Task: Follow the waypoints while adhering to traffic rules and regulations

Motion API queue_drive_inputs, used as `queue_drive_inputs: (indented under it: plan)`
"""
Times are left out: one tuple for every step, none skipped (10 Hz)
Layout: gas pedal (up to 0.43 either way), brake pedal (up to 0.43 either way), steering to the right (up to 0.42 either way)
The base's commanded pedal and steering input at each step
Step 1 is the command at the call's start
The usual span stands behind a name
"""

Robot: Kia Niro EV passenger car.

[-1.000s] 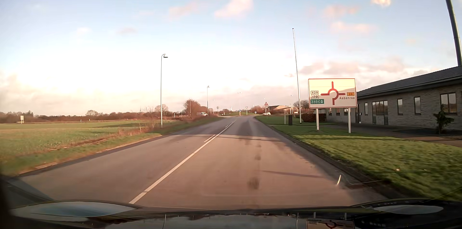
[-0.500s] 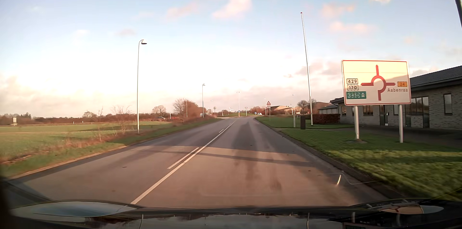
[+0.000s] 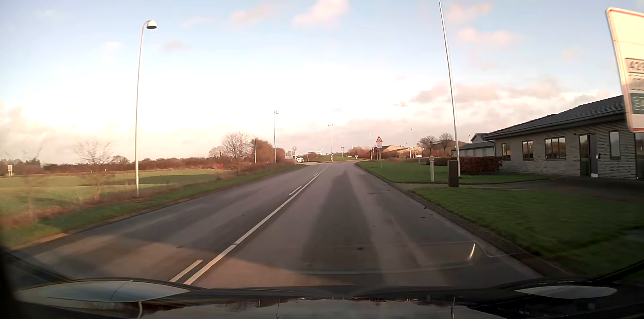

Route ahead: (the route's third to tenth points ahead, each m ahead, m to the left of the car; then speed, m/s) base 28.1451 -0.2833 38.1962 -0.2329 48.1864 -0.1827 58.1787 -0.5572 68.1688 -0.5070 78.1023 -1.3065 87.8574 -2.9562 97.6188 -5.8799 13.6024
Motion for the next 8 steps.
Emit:
queue_drive_inputs:
  plan:
    - [0.177, 0.0, 0.002]
    - [0.177, 0.0, 0.002]
    - [0.177, 0.0, 0.001]
    - [0.169, 0.0, 0.001]
    - [0.169, 0.0, 0.001]
    - [0.169, 0.0, 0.0]
    - [0.169, 0.0, 0.001]
    - [0.169, 0.0, 0.0]
